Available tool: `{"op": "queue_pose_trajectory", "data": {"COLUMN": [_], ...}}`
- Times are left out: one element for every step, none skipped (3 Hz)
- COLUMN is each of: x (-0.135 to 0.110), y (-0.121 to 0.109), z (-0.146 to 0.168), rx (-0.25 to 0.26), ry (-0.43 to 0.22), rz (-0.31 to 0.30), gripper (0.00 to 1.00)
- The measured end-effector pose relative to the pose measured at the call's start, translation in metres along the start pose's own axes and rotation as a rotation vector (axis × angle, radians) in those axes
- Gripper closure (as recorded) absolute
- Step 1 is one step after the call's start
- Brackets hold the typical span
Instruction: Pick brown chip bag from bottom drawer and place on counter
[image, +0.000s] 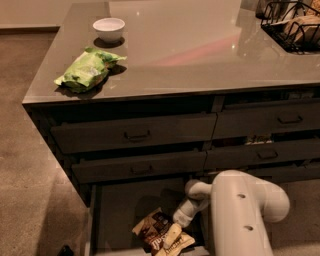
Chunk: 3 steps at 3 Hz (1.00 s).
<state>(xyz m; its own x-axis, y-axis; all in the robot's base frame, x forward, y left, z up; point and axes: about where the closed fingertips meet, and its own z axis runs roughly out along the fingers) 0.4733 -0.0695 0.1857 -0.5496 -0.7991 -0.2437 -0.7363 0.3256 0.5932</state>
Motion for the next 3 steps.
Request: {"op": "queue_pose_trajectory", "data": {"x": [0.001,-0.002,-0.018], "y": [-0.006,-0.007,-0.002], "z": [0.024,0.020,-0.011], "rx": [-0.027,-0.046,-0.110], "ry": [0.015,-0.014,-0.132], "rz": [0.006,0.017,-0.004], "gripper": [0.27,0.50,0.73]}}
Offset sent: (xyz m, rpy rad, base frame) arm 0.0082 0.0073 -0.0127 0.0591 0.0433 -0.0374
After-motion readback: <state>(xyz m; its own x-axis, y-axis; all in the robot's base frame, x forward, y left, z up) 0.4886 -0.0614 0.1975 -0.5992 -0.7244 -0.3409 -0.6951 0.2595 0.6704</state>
